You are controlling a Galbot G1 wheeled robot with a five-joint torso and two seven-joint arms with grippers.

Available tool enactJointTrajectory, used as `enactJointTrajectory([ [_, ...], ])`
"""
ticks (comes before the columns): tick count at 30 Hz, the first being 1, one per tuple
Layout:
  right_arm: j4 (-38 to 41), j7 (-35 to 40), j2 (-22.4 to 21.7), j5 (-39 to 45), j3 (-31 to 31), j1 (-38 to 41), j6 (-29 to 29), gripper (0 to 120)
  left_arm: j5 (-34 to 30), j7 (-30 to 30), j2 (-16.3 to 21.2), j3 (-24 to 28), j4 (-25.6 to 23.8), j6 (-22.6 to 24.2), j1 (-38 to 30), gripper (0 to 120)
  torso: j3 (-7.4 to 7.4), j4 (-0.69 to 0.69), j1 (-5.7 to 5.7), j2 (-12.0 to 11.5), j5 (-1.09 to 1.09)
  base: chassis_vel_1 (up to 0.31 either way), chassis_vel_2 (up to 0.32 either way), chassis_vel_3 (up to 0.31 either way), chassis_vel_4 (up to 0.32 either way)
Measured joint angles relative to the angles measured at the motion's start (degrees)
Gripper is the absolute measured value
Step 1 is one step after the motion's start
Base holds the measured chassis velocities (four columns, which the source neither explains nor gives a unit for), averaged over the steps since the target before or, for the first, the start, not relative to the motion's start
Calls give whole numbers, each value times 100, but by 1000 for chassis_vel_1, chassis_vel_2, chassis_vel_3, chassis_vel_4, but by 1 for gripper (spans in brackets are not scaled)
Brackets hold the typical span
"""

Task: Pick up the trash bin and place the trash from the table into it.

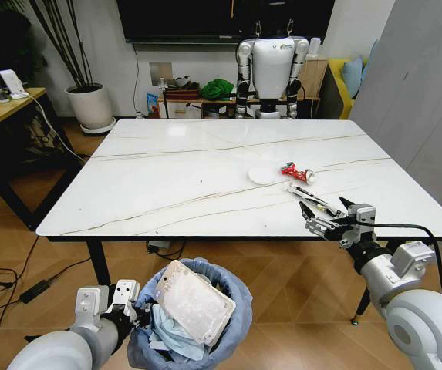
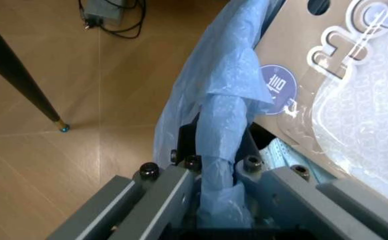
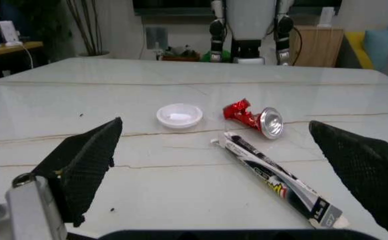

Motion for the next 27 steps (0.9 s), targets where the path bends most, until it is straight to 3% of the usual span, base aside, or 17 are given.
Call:
enactJointTrajectory([
  [18,-206,21,-301,112,-158,125,-4,100,-3,1,-1,-3,0,0,12,0,0,0,0,0,1,-87,-87,88,94],
  [23,-375,165,-687,470,-328,356,-110,100,19,2,-17,0,0,0,43,0,0,-1,-1,0,0,-11,-10,7,11],
  [27,-623,682,-1206,1660,-826,1096,-513,100,73,2,-14,-6,0,0,85,0,0,1,-1,1,0,0,0,0,0],
])
